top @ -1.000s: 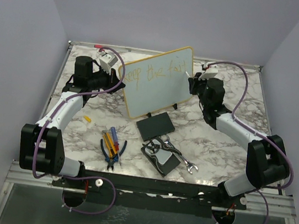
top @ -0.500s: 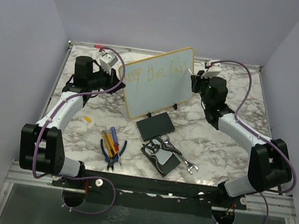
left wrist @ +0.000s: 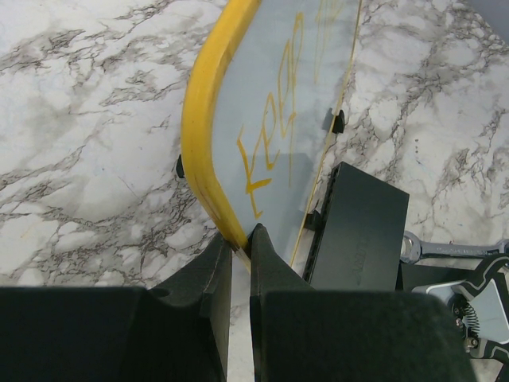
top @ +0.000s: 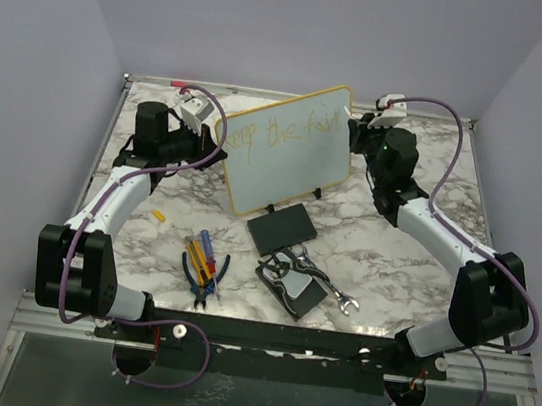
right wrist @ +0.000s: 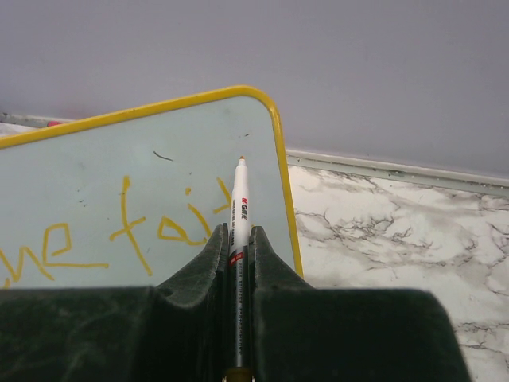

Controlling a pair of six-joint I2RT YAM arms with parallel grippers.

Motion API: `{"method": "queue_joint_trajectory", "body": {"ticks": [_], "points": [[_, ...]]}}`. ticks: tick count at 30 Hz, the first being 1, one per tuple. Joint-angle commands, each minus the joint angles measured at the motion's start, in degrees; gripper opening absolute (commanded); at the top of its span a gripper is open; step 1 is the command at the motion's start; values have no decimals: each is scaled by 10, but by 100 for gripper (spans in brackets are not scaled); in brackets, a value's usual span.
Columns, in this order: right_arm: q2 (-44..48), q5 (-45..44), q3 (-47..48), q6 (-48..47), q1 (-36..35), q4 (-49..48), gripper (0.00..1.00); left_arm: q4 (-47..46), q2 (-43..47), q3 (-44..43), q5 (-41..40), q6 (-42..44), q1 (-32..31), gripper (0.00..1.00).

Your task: Write a sentence on the whiteboard

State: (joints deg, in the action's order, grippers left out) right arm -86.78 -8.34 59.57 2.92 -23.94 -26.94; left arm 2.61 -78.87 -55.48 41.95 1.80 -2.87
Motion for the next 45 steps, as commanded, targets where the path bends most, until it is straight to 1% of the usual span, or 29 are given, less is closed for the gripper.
{"method": "queue_joint_trajectory", "body": {"ticks": [1,14,32,45], "points": [[-19,-5,22,-11,-2,-5,1,45,-8,9,-20,32,-8,0],[-48,-1,37,-19,-2,-1,1,45,-9,8,-18,33,-8,0],[-40,5,-41,10,-2,-3,1,45,-7,7,-15,33,-8,0],[-37,-8,-31,11,-2,-13,1,45,-7,8,-15,33,-7,0]]}}
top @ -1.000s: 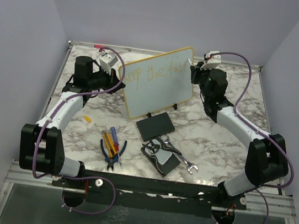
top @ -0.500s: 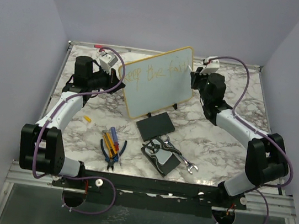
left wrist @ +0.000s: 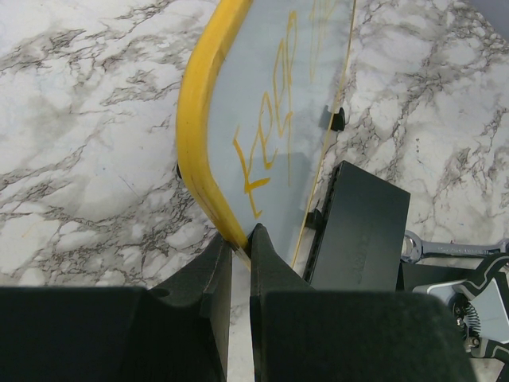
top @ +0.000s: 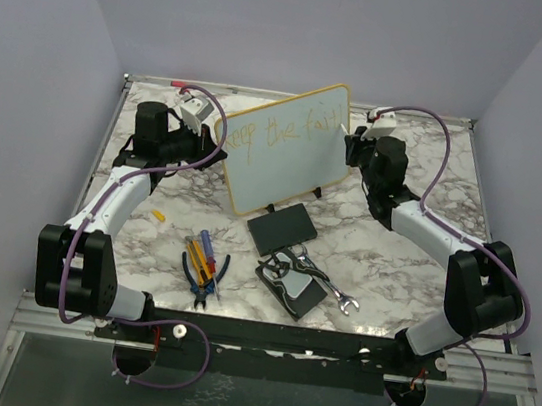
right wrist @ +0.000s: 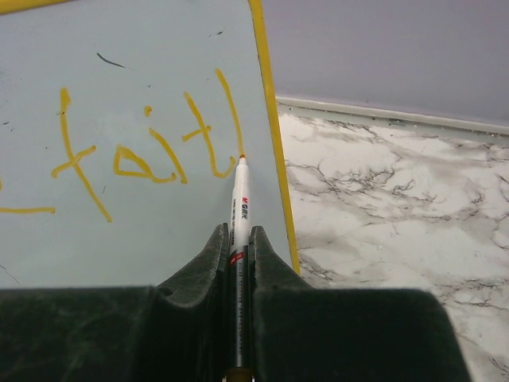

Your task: Write a sentence on the whiteboard

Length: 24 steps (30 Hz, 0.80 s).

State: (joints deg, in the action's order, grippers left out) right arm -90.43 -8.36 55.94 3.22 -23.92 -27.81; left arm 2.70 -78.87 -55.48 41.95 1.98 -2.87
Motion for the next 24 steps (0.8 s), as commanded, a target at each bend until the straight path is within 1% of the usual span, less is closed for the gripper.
{"method": "queue_joint_trajectory", "body": {"ticks": [1,15,24], "points": [[1,-9,8,9,-2,-7,1,44,-6,9,-15,31,-8,0],[-1,-26,42,-2,-2,-15,1,44,-7,9,-17,32,-8,0],[-18,-56,52,-3,-2,-5,1,44,-6,10,-17,32,-7,0]]}}
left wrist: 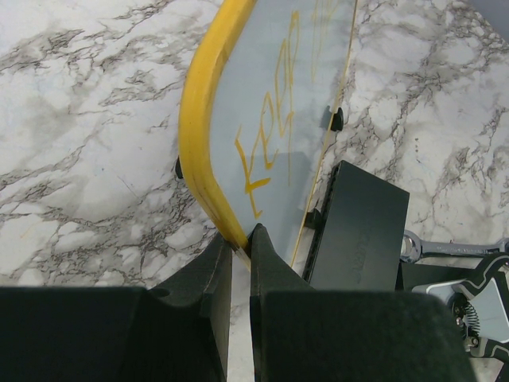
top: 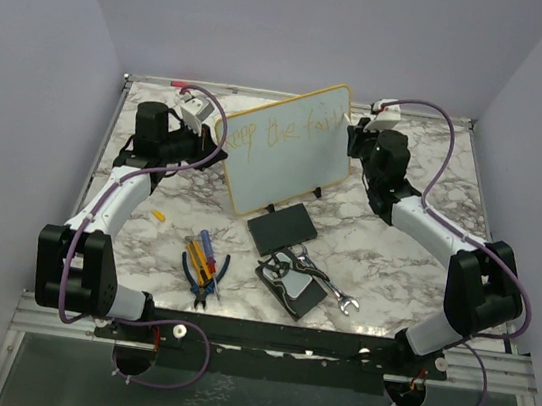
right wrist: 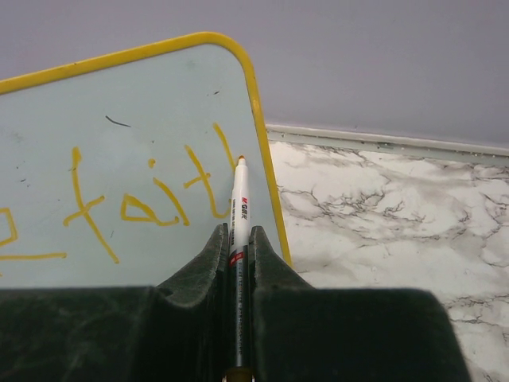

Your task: Write a sentence on the whiteboard

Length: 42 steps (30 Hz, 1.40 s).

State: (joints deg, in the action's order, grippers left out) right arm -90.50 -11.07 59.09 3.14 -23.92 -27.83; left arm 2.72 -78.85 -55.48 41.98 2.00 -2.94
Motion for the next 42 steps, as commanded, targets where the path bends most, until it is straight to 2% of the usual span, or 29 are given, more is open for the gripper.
{"method": "queue_joint_trajectory", "body": {"ticks": [1,14,42], "points": [[-18,-31,22,-2,-2,-4,1,44,-6,10,-17,32,-7,0],[-34,-30,32,1,-1,12,1,44,-4,10,-17,33,-7,0],[-38,-5,-37,19,-2,14,1,44,-3,10,-15,31,-8,0]]}}
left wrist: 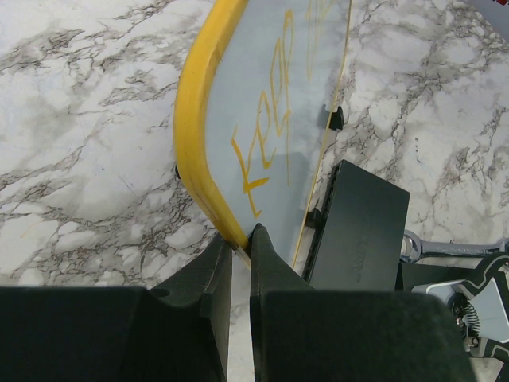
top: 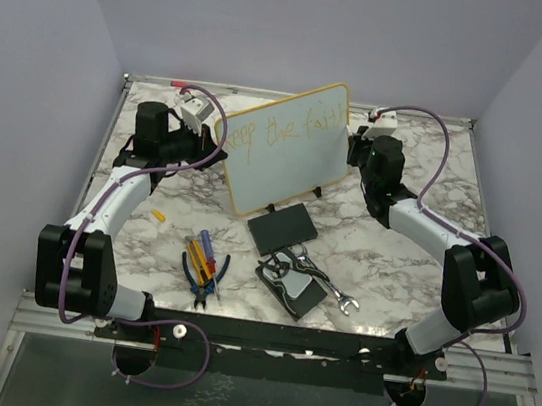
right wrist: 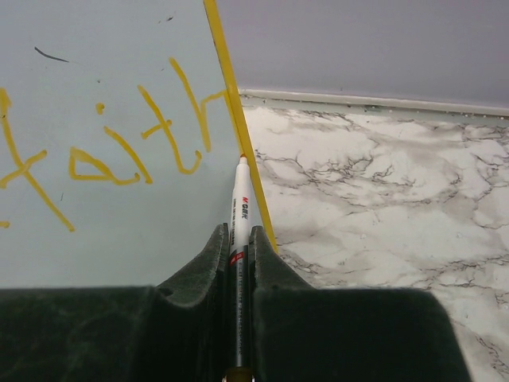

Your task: Write a sentence on the whiteboard

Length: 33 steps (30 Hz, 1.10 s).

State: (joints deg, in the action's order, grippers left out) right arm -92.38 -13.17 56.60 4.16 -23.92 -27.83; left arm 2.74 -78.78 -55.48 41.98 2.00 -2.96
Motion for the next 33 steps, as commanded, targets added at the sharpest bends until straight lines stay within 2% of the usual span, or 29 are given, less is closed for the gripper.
{"method": "queue_joint_trajectory", "body": {"ticks": [1,10,22,33], "points": [[-19,15,-12,8,-1,15,1,44,-4,10,-15,31,-8,0],[30,4,-18,8,-2,37,1,44,-8,8,-31,24,-8,0],[206,3,-83,22,-2,111,1,43,-11,9,-31,20,-17,0],[310,70,-127,16,-2,145,1,43,-17,8,-22,22,-32,0]]}}
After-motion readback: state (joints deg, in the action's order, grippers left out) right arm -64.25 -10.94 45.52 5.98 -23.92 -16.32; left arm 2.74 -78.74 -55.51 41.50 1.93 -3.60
